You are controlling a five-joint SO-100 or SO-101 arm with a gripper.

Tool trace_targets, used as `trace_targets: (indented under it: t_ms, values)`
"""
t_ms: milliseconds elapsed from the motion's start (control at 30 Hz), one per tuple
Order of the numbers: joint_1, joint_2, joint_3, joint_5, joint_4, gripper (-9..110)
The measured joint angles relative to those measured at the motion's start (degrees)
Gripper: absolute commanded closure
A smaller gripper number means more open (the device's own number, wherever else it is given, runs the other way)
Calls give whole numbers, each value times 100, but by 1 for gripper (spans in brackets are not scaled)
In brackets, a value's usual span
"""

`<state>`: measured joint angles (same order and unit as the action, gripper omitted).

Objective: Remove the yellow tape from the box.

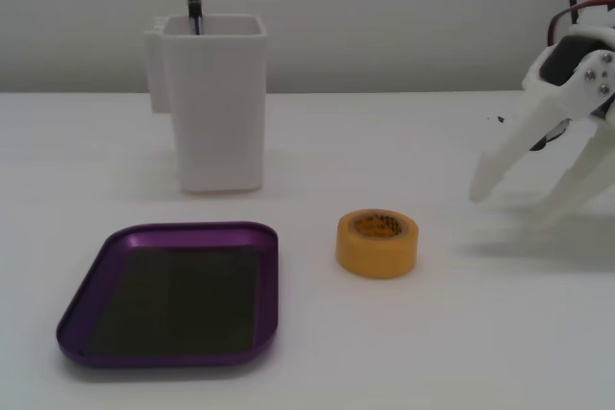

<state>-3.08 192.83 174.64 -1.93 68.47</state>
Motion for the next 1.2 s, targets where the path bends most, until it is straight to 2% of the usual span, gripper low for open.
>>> trace_targets:
  t_ms: [100, 167, 1200]
  values:
    - [0, 0, 44, 0, 0, 103]
    - [0, 0, 53, 0, 0, 101]
    - [0, 0, 62, 0, 0, 102]
